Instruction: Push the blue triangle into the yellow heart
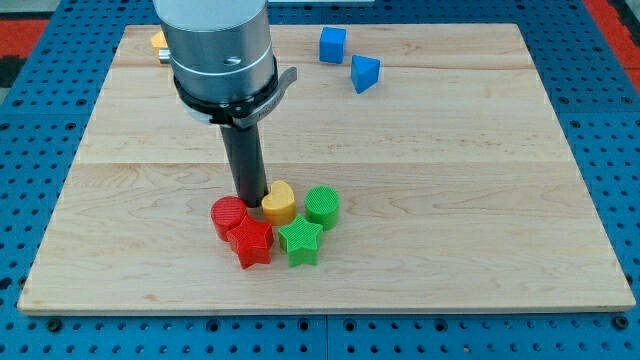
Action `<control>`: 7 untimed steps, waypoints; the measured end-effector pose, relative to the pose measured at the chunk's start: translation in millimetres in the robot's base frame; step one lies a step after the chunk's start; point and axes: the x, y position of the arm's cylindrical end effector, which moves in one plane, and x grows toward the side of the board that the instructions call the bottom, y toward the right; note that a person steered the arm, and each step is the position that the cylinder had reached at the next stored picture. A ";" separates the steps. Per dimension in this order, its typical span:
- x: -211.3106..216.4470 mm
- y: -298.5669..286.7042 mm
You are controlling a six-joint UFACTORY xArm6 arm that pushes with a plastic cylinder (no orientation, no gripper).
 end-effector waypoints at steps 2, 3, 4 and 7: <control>-81.3 160.3; -170.2 208.1; -257.9 226.4; -285.8 14.6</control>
